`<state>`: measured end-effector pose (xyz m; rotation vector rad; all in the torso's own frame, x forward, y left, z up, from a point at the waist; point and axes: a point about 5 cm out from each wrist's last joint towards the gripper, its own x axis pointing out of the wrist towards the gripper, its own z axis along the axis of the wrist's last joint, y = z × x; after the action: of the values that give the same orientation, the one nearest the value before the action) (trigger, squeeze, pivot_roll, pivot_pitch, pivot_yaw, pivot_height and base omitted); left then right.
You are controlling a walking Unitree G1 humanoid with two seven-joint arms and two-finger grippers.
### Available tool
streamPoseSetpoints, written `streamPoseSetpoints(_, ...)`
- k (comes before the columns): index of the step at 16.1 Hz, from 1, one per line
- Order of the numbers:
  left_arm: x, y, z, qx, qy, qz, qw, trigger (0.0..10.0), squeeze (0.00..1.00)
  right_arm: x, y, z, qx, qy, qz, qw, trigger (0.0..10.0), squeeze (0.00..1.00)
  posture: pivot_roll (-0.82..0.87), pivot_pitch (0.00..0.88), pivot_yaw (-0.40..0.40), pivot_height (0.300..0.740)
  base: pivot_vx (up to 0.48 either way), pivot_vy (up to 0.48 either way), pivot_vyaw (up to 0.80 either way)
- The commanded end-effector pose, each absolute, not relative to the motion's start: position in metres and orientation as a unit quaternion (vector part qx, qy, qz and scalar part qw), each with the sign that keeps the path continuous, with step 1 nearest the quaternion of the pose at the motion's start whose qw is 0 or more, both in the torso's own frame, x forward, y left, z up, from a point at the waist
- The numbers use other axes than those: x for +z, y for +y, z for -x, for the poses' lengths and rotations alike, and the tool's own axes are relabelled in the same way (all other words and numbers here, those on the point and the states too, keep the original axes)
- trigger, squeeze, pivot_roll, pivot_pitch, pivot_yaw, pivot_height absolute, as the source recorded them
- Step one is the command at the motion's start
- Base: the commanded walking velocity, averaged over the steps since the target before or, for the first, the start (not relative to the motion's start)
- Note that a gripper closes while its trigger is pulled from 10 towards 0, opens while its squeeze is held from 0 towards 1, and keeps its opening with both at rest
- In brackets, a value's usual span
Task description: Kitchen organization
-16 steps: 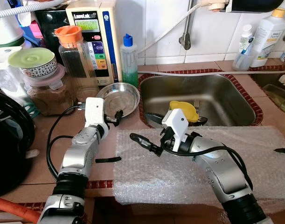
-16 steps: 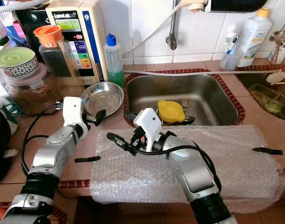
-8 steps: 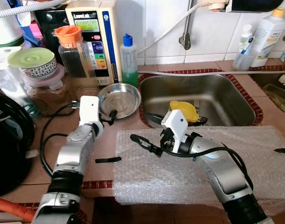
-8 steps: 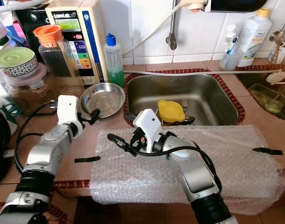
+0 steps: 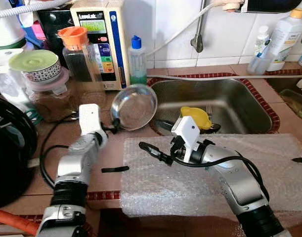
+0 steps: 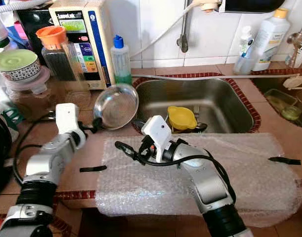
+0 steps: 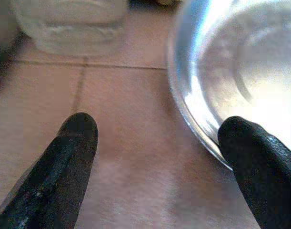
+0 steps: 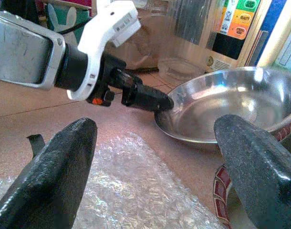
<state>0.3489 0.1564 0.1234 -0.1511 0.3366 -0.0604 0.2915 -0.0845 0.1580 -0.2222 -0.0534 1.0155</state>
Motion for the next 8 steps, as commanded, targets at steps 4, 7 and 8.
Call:
streamPoseSetpoints(4,0.1251,0.1515,-0.3497,-0.047,0.179,0.081,0.979,10.0,0.0,0.1587,-0.0844,-0.2936,0.487,-0.028,0.118,0.865,10.0,0.0,-0.24,0.03,0.072,0.74,0.0,0.0,0.0)
streamPoseSetpoints(7,0.1258,0.1545,-0.3493,-0.045,0.179,0.08,0.98,10.0,0.0,0.1586,-0.0854,-0.2941,0.486,-0.028,0.12,0.865,10.0,0.0,-0.24,0.029,0.072,0.74,0.0,0.0,0.0)
streamPoseSetpoints(8,0.1259,0.1558,-0.3491,-0.043,0.18,0.08,0.98,10.0,0.0,0.1586,-0.0858,-0.2951,0.485,-0.028,0.122,0.866,10.0,0.0,-0.24,0.029,0.072,0.74,0.0,0.0,0.0)
